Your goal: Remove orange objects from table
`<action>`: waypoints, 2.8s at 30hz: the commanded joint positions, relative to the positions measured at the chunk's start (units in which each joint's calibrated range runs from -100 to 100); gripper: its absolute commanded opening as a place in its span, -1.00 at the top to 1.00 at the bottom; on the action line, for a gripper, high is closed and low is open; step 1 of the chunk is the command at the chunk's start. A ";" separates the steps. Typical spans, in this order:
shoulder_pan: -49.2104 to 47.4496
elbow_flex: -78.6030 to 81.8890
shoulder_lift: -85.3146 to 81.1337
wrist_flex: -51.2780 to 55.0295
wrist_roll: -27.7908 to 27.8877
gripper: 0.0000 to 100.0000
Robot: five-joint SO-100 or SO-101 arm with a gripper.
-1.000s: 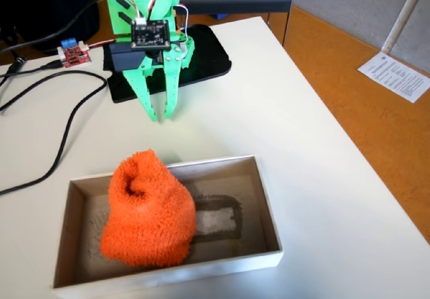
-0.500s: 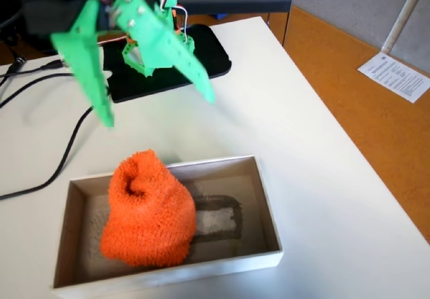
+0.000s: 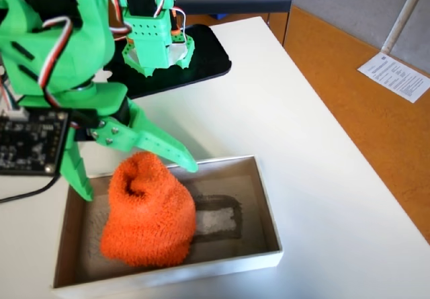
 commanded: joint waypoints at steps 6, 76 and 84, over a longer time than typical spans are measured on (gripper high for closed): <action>-0.82 2.66 1.86 -7.38 1.27 0.03; -3.92 8.38 -29.20 -5.60 -1.27 1.00; -4.66 8.28 -30.03 -5.76 -0.93 1.00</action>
